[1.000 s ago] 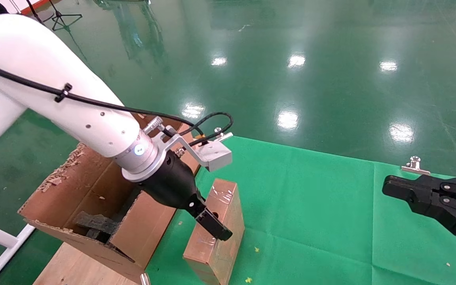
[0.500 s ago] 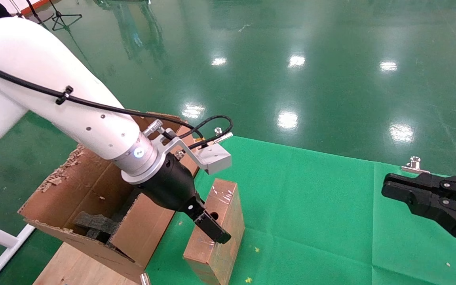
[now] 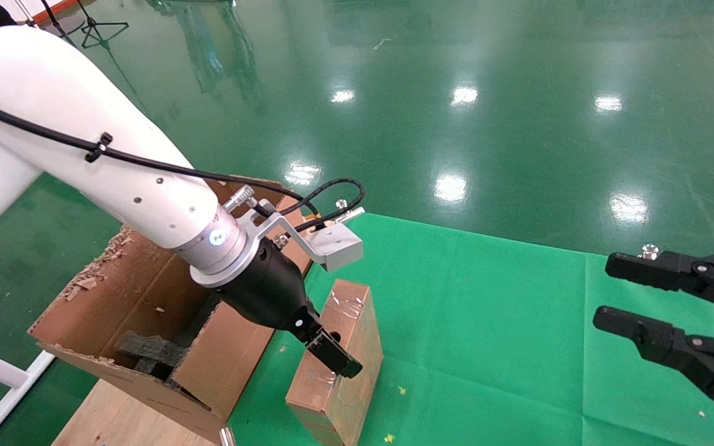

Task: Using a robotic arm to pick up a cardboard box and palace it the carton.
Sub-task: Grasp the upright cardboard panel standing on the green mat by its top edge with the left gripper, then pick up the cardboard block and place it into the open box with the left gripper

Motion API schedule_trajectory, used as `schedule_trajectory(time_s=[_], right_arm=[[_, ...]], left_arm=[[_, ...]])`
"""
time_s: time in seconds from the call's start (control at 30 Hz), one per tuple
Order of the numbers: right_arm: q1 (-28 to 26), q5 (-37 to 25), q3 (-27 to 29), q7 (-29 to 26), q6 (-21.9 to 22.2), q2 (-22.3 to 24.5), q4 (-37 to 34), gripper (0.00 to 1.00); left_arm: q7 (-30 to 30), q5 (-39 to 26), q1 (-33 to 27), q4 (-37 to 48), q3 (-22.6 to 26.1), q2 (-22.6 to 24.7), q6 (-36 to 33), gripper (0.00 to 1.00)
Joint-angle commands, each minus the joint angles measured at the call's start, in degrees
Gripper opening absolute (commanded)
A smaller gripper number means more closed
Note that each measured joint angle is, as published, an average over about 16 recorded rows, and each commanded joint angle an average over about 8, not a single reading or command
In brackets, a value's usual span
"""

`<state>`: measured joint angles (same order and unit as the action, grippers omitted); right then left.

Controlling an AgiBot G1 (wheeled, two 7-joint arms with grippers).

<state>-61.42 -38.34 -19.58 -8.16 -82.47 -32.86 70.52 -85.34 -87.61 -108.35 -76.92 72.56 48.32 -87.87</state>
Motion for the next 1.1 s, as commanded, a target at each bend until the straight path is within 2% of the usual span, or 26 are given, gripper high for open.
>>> schedule_trajectory(time_s=[0.03, 0.2, 0.4, 0.73, 0.9, 1.1], right_arm=[[0.00, 0.00, 0.00, 0.00, 0.00, 0.00, 0.00, 1.00], [0.00, 0.00, 0.00, 0.00, 0.00, 0.00, 0.00, 1.00], [0.00, 0.00, 0.00, 0.00, 0.00, 0.00, 0.00, 1.00], [0.00, 0.00, 0.00, 0.00, 0.00, 0.00, 0.00, 1.00], [0.00, 0.00, 0.00, 0.00, 0.00, 0.00, 0.00, 1.00], [0.00, 0.00, 0.00, 0.00, 0.00, 0.00, 0.00, 1.00]], left_arm=[[-0.07, 0.01, 0.03, -0.04, -0.03, -0.03, -0.01, 0.00], [0.88, 0.09, -0.37, 0.46, -0.17, 0.09, 0.20, 0.00], [4.70, 0.21, -2.56, 0.65, -1.00, -0.81, 0.51, 0.00], [10.56, 2.48, -6.06, 2.04, -4.13, -6.29, 1.85, 0.00], [15.13, 2.16, -10.83, 4.31, -7.20, -10.28, 2.66, 0.00], [22.42, -2.96, -19.28, 9.48, -9.91, -14.71, 2.03, 0.00]])
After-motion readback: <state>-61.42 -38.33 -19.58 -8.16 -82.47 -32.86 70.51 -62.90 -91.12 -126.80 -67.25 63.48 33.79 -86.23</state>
